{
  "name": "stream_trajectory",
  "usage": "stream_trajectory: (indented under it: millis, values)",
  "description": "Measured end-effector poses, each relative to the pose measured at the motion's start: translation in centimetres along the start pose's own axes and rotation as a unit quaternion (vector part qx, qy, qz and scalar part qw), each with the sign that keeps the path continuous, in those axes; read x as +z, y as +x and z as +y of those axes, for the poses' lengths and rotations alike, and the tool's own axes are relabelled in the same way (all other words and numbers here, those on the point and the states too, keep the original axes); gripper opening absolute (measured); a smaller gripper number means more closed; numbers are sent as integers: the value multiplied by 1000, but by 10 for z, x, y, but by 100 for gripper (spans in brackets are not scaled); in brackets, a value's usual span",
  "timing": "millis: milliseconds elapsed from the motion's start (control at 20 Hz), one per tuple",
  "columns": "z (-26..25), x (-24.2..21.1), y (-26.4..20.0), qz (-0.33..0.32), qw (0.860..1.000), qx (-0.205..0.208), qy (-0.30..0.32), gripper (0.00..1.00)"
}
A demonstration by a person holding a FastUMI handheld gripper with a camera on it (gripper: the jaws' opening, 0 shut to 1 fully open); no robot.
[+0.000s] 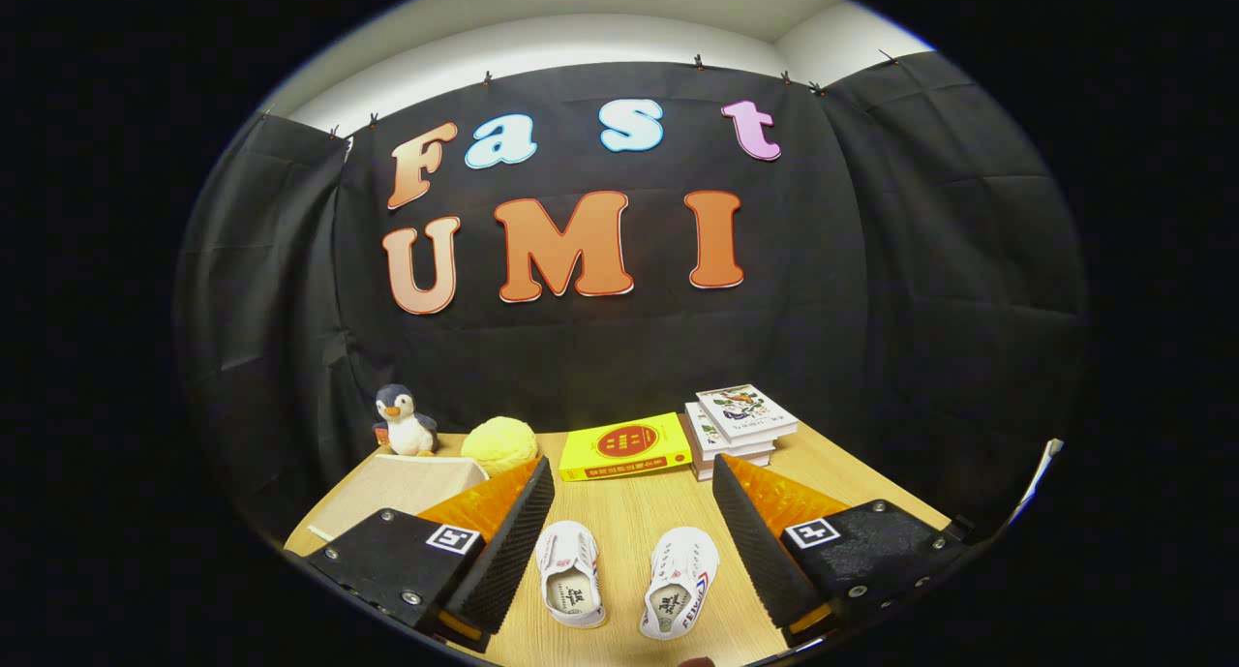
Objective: Open the storage box then place both shoes into the box .Put the left shoe in first, then the right shoe, with the right side of both shoes facing outward in a uniform manner.
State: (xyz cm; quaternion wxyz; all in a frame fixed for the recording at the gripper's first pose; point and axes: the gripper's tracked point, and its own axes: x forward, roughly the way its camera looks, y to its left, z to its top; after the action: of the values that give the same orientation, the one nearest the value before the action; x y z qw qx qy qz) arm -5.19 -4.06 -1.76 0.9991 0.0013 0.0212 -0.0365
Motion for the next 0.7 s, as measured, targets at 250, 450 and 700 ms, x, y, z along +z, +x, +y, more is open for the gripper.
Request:
stream_trajectory:
  millis: [250,450,700]
  values:
    - [-2,-18,7,26,999,29,-12,98]
    - [40,-37,27,73,984,158,43,99]
    - [90,-91,61,189,937,270,115,98]
